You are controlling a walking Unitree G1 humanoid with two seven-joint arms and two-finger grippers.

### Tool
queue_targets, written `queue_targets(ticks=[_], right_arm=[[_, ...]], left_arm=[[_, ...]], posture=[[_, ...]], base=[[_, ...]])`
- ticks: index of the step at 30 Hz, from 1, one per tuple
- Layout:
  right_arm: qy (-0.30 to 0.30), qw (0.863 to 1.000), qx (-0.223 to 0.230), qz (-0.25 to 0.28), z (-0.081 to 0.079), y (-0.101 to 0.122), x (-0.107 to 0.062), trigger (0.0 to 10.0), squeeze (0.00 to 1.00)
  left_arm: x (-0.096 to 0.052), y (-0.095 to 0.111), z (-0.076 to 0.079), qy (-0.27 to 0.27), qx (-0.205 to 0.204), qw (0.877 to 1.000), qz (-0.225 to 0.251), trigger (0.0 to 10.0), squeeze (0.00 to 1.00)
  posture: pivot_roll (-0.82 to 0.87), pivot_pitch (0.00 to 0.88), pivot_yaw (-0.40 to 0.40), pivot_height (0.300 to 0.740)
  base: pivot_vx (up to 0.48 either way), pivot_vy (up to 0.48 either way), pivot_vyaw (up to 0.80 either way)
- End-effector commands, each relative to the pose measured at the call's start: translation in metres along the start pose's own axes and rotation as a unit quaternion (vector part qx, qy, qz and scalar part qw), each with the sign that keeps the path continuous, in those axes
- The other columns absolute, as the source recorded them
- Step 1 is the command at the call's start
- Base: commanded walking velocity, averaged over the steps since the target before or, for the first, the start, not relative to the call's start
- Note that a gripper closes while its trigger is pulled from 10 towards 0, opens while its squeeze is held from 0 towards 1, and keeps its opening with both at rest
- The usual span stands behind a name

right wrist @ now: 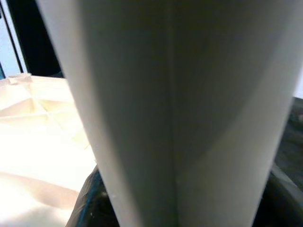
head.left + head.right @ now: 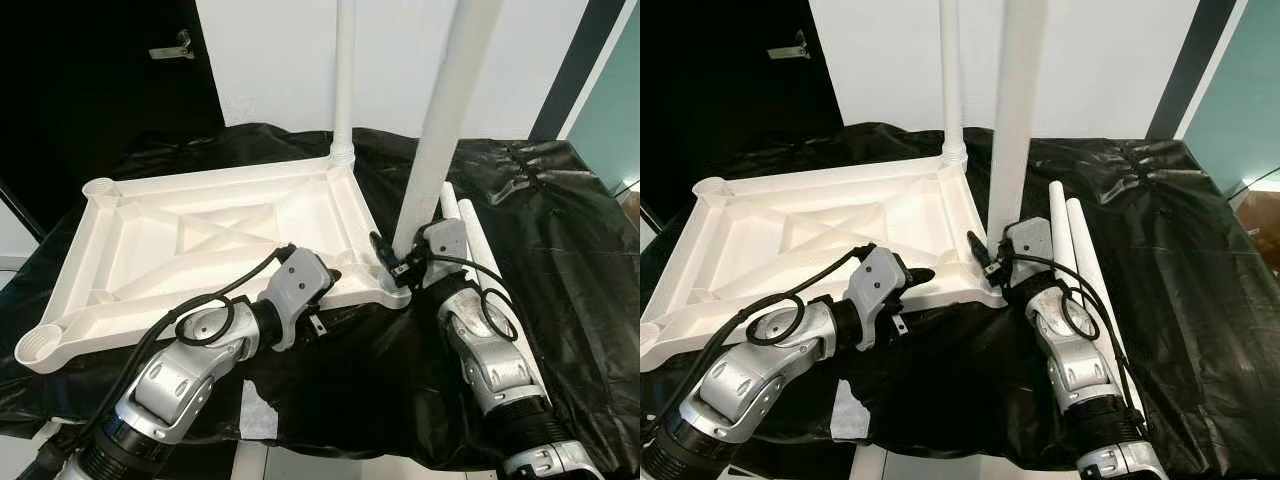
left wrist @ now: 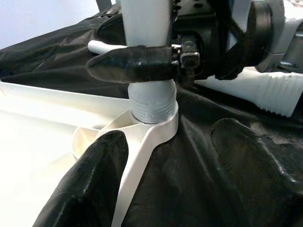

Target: Building children table

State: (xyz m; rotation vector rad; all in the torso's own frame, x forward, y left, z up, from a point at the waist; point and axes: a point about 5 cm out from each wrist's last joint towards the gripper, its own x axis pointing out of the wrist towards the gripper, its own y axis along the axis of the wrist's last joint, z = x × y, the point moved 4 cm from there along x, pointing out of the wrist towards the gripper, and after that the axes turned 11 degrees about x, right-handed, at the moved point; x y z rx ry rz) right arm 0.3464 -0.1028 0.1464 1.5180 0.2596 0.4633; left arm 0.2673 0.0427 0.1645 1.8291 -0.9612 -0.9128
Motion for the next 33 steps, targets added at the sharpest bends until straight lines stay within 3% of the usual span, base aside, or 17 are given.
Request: queue_targets(ticks=[1, 11, 20, 28, 31, 33], right_arm=[[0.01, 0.996, 0.007, -0.09, -0.004, -0.045, -0.016, 10.0, 0.0], [-0.017, 0.994, 0.05, -0.097, 0.006, -0.056, -0.021, 10.0, 0.0], [-0.001, 0.994, 0.022, -0.104, 0.006, -0.06, -0.024, 10.0, 0.0], [0.0, 0.994, 0.042, -0.103, 0.005, -0.061, -0.025, 10.0, 0.0], [-0.009, 0.992, 0.074, -0.102, 0.006, -0.06, -0.023, 10.0, 0.0], [-0.021, 0.987, 0.125, -0.101, 0.01, -0.058, -0.021, 10.0, 0.0]], left_arm=[[-0.001, 0.001, 0.003, -0.007, 0.004, 1.0, -0.004, 10.0, 0.0], [-0.003, 0.005, -0.002, -0.007, 0.01, 1.0, 0.002, 10.0, 0.0], [-0.002, 0.006, -0.003, -0.008, 0.012, 1.0, 0.001, 10.0, 0.0], [-0.002, 0.006, -0.003, -0.007, 0.012, 1.0, 0.001, 10.0, 0.0], [-0.002, 0.007, -0.003, -0.007, 0.013, 1.0, 0.002, 10.0, 0.0], [-0.002, 0.008, -0.003, -0.008, 0.014, 1.0, 0.003, 10.0, 0.0]], posture=[[0.0, 0.028, 0.022, 0.74], [0.0, 0.023, 0.032, 0.74], [-0.01, 0.018, 0.035, 0.74], [-0.01, 0.014, 0.037, 0.74], [-0.01, 0.012, 0.037, 0.74], [-0.01, 0.009, 0.038, 0.74]], base=[[0.0, 0.0, 0.0], [0.0, 0.0, 0.0], [0.0, 0.0, 0.0], [0.0, 0.0, 0.0], [0.0, 0.0, 0.0], [0.0, 0.0, 0.0]])
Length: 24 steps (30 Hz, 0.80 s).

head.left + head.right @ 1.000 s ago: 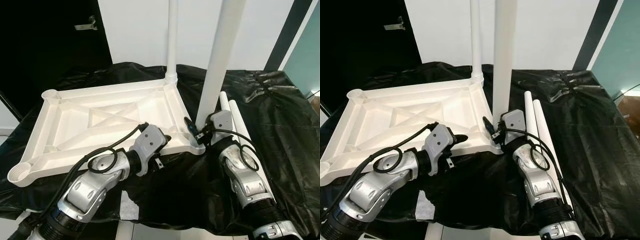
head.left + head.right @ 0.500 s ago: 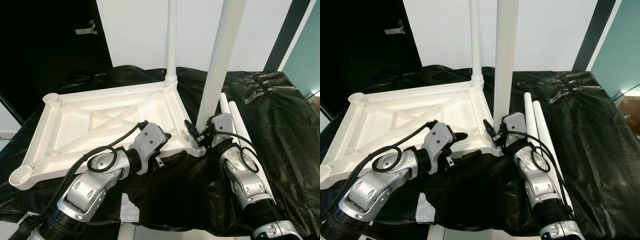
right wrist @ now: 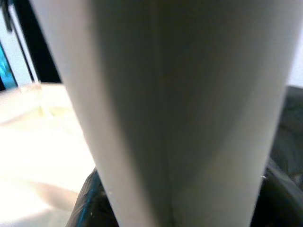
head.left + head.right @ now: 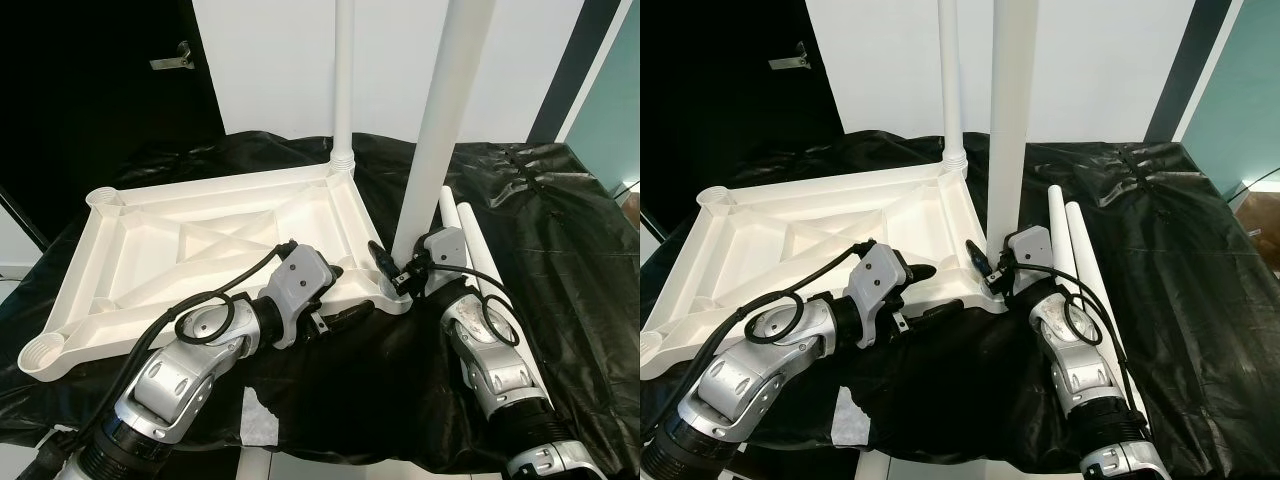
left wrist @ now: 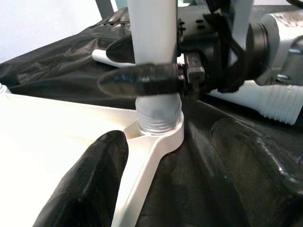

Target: Building children table

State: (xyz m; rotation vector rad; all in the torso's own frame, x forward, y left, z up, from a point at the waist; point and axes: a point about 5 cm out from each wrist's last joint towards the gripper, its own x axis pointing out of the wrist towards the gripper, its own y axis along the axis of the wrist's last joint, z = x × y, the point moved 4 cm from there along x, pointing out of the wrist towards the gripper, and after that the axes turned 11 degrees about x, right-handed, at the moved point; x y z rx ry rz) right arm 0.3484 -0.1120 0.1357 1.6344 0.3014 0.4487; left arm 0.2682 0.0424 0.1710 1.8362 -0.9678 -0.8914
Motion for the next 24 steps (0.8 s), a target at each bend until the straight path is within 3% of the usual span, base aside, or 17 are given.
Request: queue_targets(ticks=[1, 10, 20, 24], right_arm=[[-0.028, 0.993, 0.065, -0.095, 0.007, -0.047, -0.016, 10.0, 0.0], [-0.063, 0.983, 0.146, -0.093, 0.021, -0.039, -0.013, 10.0, 0.0], [-0.076, 0.976, 0.149, -0.142, 0.025, -0.047, -0.015, 10.0, 0.0], [-0.064, 0.979, 0.109, -0.163, 0.029, -0.043, -0.011, 10.0, 0.0]], left_arm=[[-0.001, 0.002, 0.0, -0.014, 0.009, 1.0, -0.001, 10.0, 0.0], [-0.001, 0.003, 0.0, -0.015, 0.009, 1.0, -0.001, 10.0, 0.0], [-0.002, 0.004, -0.001, -0.01, 0.008, 1.0, -0.001, 10.0, 0.0], [-0.002, 0.004, -0.001, -0.009, 0.008, 1.0, 0.001, 10.0, 0.0]], posture=[[-0.01, 0.009, 0.038, 0.74], [-0.01, 0.017, 0.037, 0.74], [-0.01, 0.023, 0.037, 0.74], [-0.01, 0.025, 0.039, 0.74]], base=[[0.0, 0.0, 0.0], [0.0, 0.0, 0.0], [0.0, 0.0, 0.0], [0.0, 0.0, 0.0]])
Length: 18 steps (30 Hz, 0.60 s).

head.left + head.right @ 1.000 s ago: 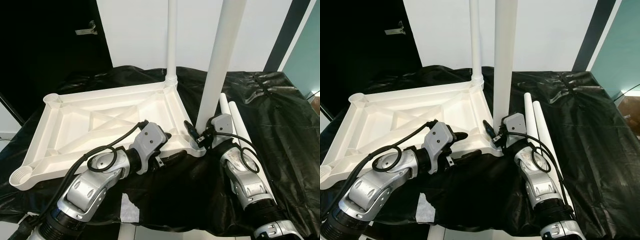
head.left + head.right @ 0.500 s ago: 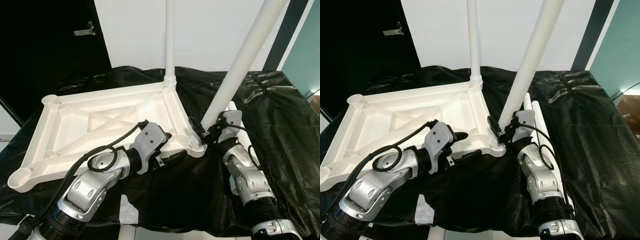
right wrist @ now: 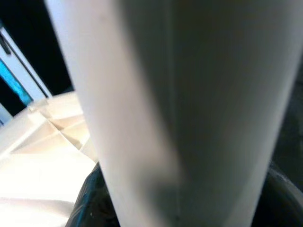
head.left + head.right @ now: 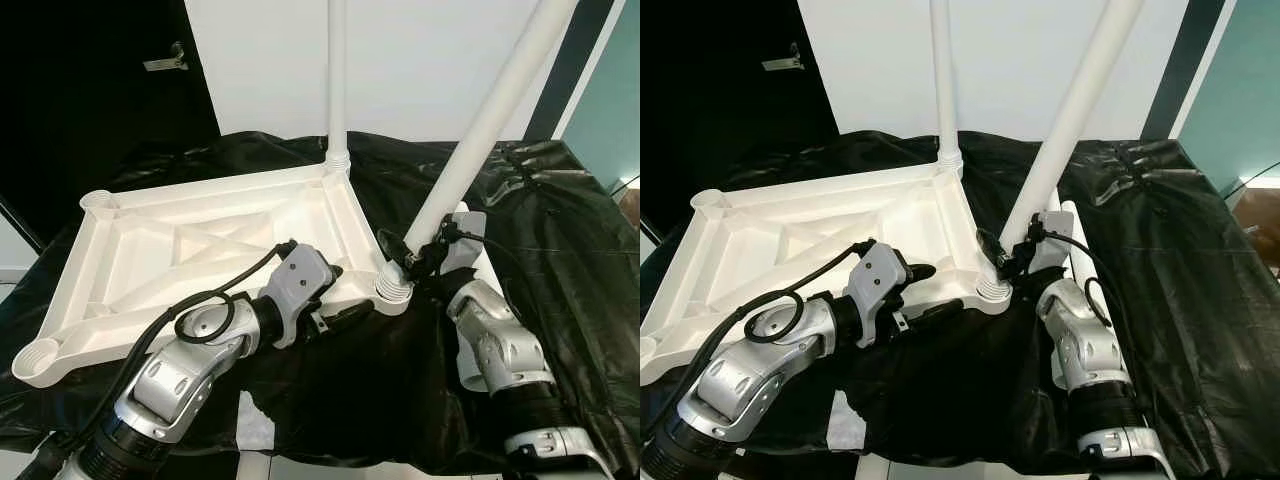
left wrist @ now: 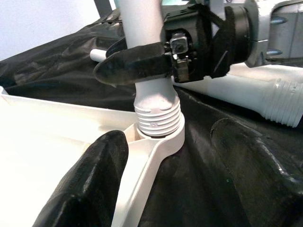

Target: Building children table

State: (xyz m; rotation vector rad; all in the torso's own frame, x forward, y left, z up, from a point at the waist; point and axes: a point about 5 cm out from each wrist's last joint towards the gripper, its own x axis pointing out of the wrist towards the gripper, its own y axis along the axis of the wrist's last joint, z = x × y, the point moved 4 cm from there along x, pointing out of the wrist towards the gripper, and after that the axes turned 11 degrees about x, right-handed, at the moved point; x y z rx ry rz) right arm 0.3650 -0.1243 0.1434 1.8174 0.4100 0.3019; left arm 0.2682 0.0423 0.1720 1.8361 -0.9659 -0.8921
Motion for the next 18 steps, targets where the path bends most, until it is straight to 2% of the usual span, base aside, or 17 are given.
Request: queue_targets(ticks=[1, 2, 4, 6, 16, 18], right_arm=[[-0.05, 0.993, 0.004, -0.105, 0.022, -0.049, -0.015, 10.0, 0.0], [-0.05, 0.993, 0.004, -0.105, 0.022, -0.049, -0.015, 10.0, 0.0], [-0.033, 0.99, -0.062, -0.121, 0.02, -0.053, -0.016, 10.0, 0.0], [-0.02, 0.985, -0.101, -0.137, 0.018, -0.059, -0.019, 10.0, 0.0], [-0.008, 0.983, -0.116, -0.145, 0.016, -0.069, -0.024, 10.0, 0.0], [0.0, 0.981, -0.131, -0.141, 0.015, -0.07, -0.026, 10.0, 0.0]], left_arm=[[-0.002, 0.003, -0.001, -0.009, 0.009, 1.0, 0.001, 10.0, 0.0], [-0.002, 0.003, -0.001, -0.009, 0.009, 1.0, 0.001, 10.0, 0.0], [-0.002, 0.003, -0.001, -0.009, 0.009, 1.0, 0.002, 10.0, 0.0], [-0.002, 0.003, -0.002, -0.007, 0.009, 1.0, 0.003, 10.0, 0.0], [-0.003, 0.004, -0.002, -0.004, 0.006, 1.0, 0.004, 10.0, 0.0], [-0.003, 0.004, -0.002, -0.004, 0.006, 1.0, 0.004, 10.0, 0.0]], posture=[[-0.01, 0.025, 0.039, 0.74], [-0.01, 0.025, 0.039, 0.74], [-0.01, 0.025, 0.038, 0.74], [-0.01, 0.024, 0.037, 0.74], [-0.01, 0.026, 0.038, 0.74], [-0.01, 0.03, 0.038, 0.74]], base=[[0.0, 0.0, 0.0], [0.0, 0.0, 0.0], [0.0, 0.0, 0.0], [0.0, 0.0, 0.0], [0.0, 0.0, 0.0], [0.0, 0.0, 0.0]])
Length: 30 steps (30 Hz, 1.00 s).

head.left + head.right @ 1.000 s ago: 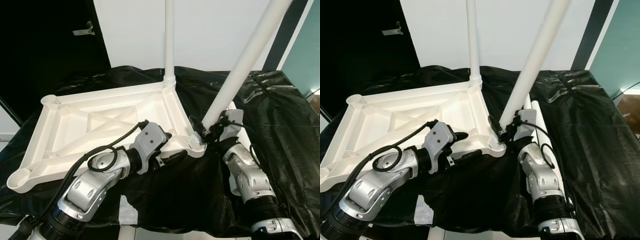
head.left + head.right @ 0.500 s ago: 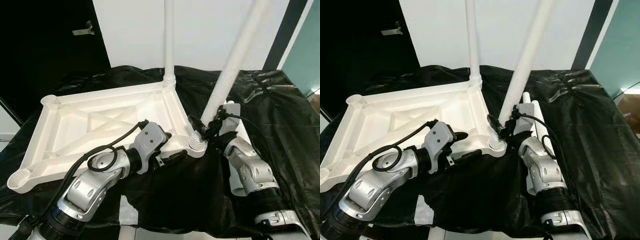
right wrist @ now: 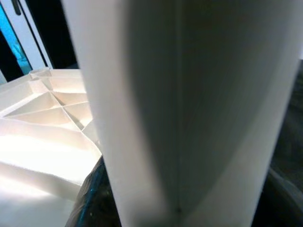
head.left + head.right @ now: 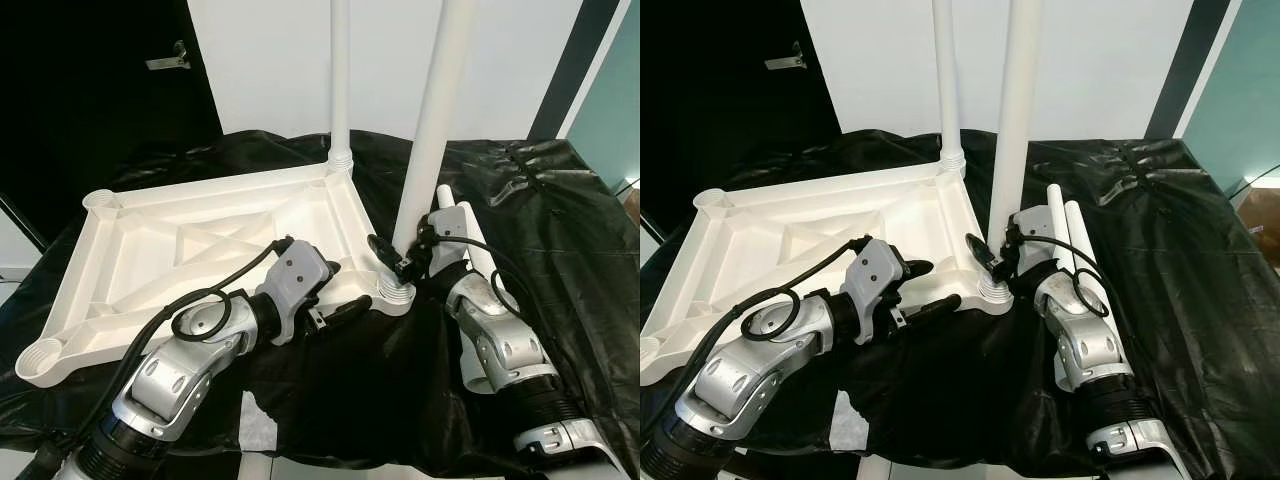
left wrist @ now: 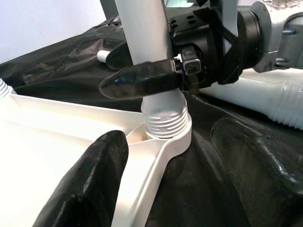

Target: Building children table

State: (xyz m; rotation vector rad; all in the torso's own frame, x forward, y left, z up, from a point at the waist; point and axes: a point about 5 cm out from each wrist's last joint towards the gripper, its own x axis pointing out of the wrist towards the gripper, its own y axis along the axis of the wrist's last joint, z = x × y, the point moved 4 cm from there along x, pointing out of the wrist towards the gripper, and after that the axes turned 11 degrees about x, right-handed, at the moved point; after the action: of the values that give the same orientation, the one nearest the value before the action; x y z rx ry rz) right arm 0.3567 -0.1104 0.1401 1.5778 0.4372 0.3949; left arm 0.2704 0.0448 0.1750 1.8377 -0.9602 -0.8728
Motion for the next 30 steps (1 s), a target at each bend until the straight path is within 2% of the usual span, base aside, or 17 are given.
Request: queue_targets(ticks=[1, 4, 6, 8, 14, 17, 21, 28, 30], right_arm=[[-0.019, 0.991, -0.034, -0.126, 0.009, -0.068, -0.026, 10.0, 0.0], [-0.004, 0.991, -0.057, -0.122, 0.004, -0.07, -0.029, 10.0, 0.0], [-0.002, 0.991, -0.043, -0.123, 0.002, -0.074, -0.03, 10.0, 0.0], [-0.016, 0.992, -0.008, -0.121, 0.004, -0.079, -0.033, 10.0, 0.0], [-0.018, 0.993, -0.001, -0.117, 0.005, -0.079, -0.034, 10.0, 0.0], [-0.037, 0.991, 0.094, -0.088, 0.01, -0.071, -0.033, 10.0, 0.0], [-0.057, 0.988, 0.123, -0.075, 0.015, -0.068, -0.033, 10.0, 0.0], [-0.086, 0.984, 0.136, -0.075, 0.016, -0.068, -0.028, 10.0, 0.0], [-0.066, 0.992, 0.068, -0.087, 0.011, -0.068, -0.026, 10.0, 0.0]], left_arm=[[-0.001, 0.003, 0.001, -0.011, 0.005, 1.0, 0.002, 10.0, 0.0], [-0.001, 0.002, 0.001, -0.01, 0.005, 1.0, 0.001, 10.0, 0.0], [-0.001, 0.003, 0.001, -0.01, 0.005, 1.0, 0.001, 10.0, 0.0], [-0.001, 0.003, 0.001, -0.009, 0.004, 1.0, 0.002, 10.0, 0.0], [-0.002, 0.003, 0.001, -0.009, 0.004, 1.0, 0.002, 10.0, 0.0], [-0.002, 0.003, 0.001, -0.01, 0.004, 1.0, 0.001, 10.0, 0.0], [-0.001, 0.003, 0.001, -0.009, 0.004, 1.0, 0.001, 10.0, 0.0], [-0.001, 0.003, 0.001, -0.007, 0.005, 1.0, 0.001, 10.0, 0.0], [-0.001, 0.002, 0.001, -0.007, 0.005, 1.0, 0.001, 10.0, 0.0]], posture=[[-0.01, 0.03, 0.038, 0.74], [-0.01, 0.031, 0.038, 0.74], [-0.01, 0.031, 0.037, 0.74], [-0.01, 0.029, 0.039, 0.74], [-0.01, 0.029, 0.039, 0.74], [-0.01, 0.026, 0.035, 0.74], [-0.01, 0.023, 0.033, 0.74], [-0.01, 0.013, 0.027, 0.74], [-0.01, 0.01, 0.029, 0.74]], base=[[0.0, 0.0, 0.0], [0.0, 0.0, 0.0], [0.0, 0.0, 0.0], [0.0, 0.0, 0.0], [0.0, 0.0, 0.0], [0.0, 0.0, 0.0], [0.0, 0.0, 0.0], [0.0, 0.0, 0.0], [0.0, 0.0, 0.0]])
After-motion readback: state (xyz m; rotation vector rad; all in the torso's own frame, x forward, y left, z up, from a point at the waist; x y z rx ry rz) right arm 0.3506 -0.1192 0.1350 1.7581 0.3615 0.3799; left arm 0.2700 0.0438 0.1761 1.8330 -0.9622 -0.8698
